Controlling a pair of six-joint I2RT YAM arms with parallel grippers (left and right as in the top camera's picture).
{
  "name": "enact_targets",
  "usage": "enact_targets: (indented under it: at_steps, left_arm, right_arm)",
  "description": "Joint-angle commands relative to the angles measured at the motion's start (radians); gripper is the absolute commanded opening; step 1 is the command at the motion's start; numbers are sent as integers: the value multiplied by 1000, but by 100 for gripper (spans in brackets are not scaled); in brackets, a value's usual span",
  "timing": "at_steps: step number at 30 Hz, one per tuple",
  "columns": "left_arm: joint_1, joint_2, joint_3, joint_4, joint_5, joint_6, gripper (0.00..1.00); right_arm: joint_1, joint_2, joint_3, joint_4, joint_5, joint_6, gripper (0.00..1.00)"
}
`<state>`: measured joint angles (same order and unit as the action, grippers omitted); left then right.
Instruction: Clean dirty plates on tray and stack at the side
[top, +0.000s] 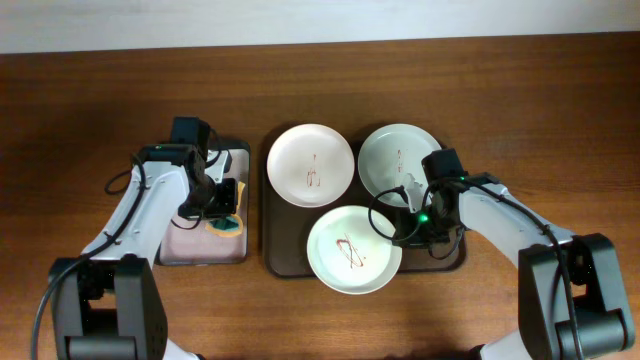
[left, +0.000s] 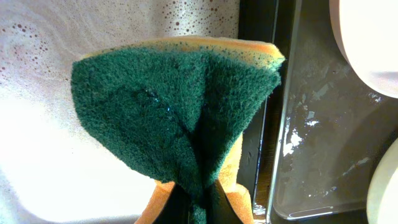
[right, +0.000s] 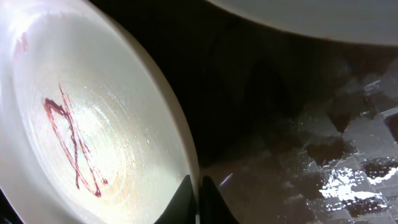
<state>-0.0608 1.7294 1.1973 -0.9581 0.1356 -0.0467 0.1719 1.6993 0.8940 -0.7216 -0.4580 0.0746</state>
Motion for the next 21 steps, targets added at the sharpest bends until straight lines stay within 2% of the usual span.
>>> enact_targets:
  at_steps: [1,11,21]
  left_arm:
    - [-2,-11,14,29,-26,-10,0]
    - [-5,-124,22,198,-349,-100,0]
    - [-5,-204,22,251,-369,-111,0]
  right_arm:
    - [8,5,14,8,-10,-6,4]
    - [8,5,14,85,-9,104,4]
    - [7,5,14,102,-2,119,4]
